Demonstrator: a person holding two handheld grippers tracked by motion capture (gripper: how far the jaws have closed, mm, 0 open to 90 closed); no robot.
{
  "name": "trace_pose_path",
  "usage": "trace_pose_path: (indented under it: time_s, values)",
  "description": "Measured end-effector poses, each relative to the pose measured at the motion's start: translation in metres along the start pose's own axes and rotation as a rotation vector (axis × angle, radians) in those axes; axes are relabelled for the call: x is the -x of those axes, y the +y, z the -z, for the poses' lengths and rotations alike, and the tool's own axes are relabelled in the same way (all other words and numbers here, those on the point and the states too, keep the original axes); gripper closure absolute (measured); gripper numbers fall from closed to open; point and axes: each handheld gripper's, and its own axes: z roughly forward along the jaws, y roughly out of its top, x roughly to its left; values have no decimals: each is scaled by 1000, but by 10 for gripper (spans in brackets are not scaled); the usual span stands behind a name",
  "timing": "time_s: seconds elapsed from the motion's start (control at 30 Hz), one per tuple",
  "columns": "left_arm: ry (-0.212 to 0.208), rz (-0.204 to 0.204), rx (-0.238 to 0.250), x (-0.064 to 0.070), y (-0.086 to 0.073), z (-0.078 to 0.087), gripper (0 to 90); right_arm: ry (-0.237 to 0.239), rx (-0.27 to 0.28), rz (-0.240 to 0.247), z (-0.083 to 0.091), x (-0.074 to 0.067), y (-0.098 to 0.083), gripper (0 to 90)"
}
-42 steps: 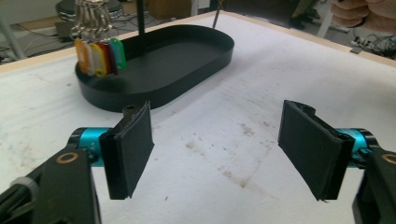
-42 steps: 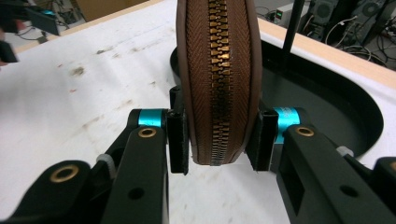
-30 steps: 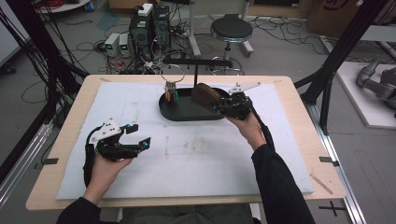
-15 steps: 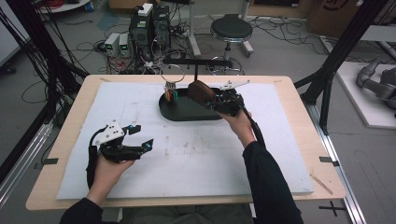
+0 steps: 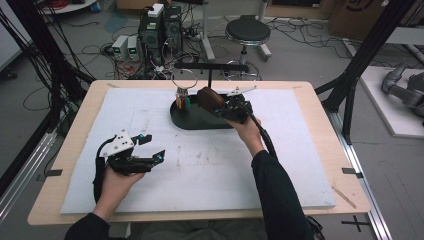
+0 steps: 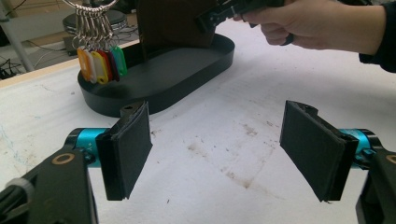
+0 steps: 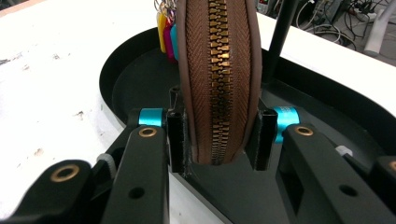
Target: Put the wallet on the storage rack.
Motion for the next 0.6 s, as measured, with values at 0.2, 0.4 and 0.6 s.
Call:
trace_pose_path:
  time_s: [0.2, 0.4, 0.6]
  values:
    - [4, 0, -2, 0, -1, 2, 247, -3, -19, -19, -9, 1, -4, 672]
    - [3, 1, 1, 0, -2, 2, 247, -1, -16, -42, -15, 1, -7, 672]
    - [3, -1, -1, 1, -2, 2, 247, 12, -26, -49, -19, 0, -9, 671]
